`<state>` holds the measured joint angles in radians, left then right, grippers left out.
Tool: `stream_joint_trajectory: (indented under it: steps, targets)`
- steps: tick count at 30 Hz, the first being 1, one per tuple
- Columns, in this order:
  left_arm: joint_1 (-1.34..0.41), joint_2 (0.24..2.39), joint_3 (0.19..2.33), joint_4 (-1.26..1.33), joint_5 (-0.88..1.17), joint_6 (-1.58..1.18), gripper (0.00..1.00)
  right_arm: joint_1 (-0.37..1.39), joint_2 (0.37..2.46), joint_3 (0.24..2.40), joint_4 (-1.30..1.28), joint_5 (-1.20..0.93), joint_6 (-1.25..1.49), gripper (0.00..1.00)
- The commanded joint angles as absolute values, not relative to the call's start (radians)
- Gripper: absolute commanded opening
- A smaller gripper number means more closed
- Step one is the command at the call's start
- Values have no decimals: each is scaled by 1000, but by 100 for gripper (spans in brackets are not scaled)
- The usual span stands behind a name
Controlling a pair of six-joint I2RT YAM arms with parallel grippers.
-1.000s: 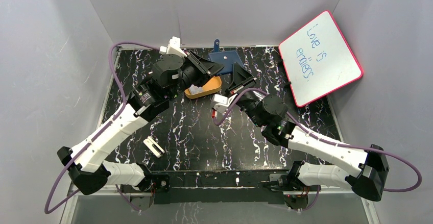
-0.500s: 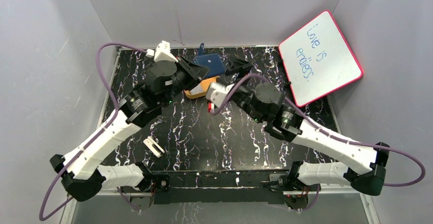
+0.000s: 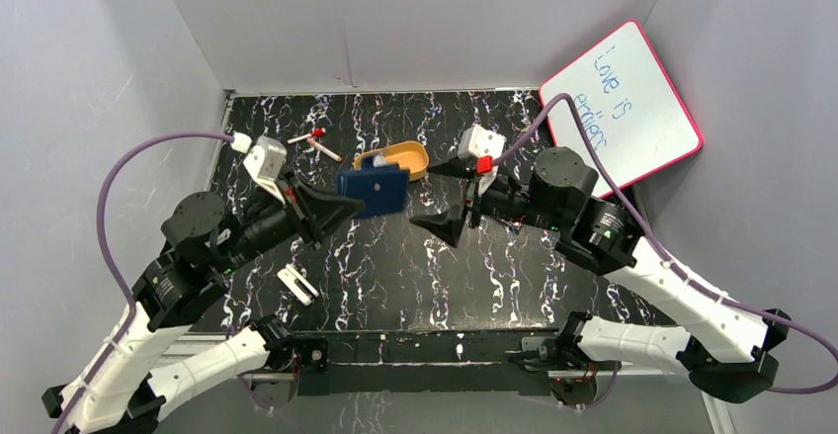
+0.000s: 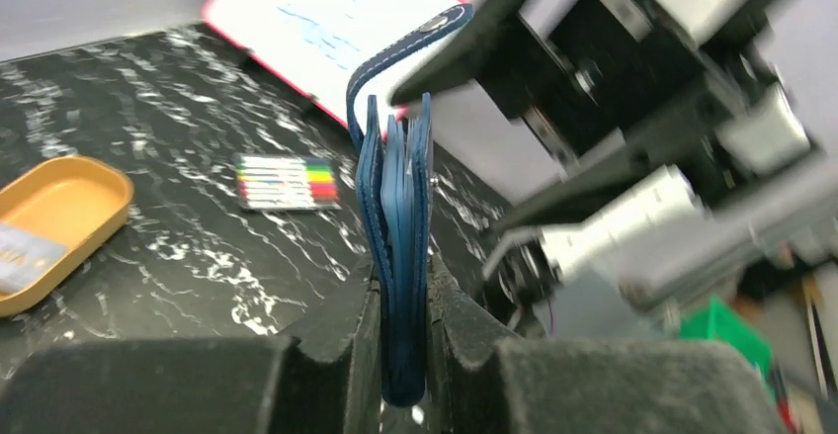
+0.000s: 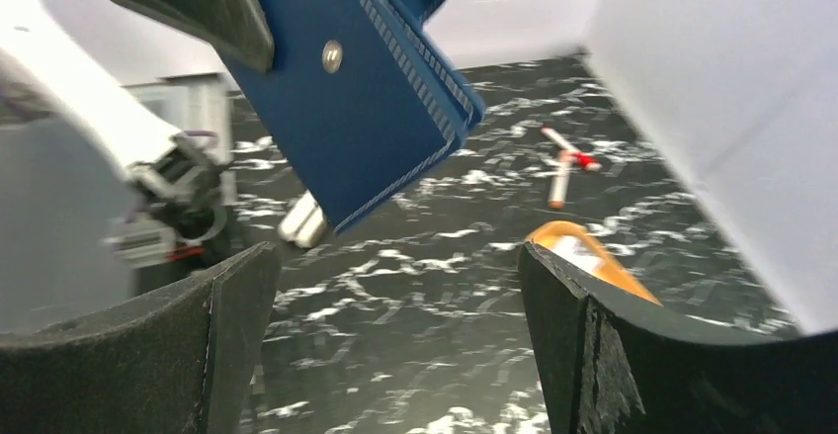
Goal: Put the credit cards into the card holder
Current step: Adjust the card holder.
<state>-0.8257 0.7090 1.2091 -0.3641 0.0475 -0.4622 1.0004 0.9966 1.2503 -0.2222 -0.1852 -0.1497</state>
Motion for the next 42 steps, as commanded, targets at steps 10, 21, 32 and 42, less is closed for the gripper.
stream_joint_trajectory:
  steps: [10, 21, 32, 42]
  targets:
    - [-822, 618, 1062, -364, 729, -67, 0, 994, 884, 1288, -325, -573, 131, 97]
    - [-823, 688, 1131, -358, 855, 95, 0, 993, 916, 1207, -205, -761, 222, 96]
    - [-824, 717, 1168, -311, 861, 99, 0, 994, 964, 1173, -142, -773, 281, 77]
    - [-822, 718, 1179, -317, 835, 100, 0, 993, 990, 1191, -157, -763, 271, 31]
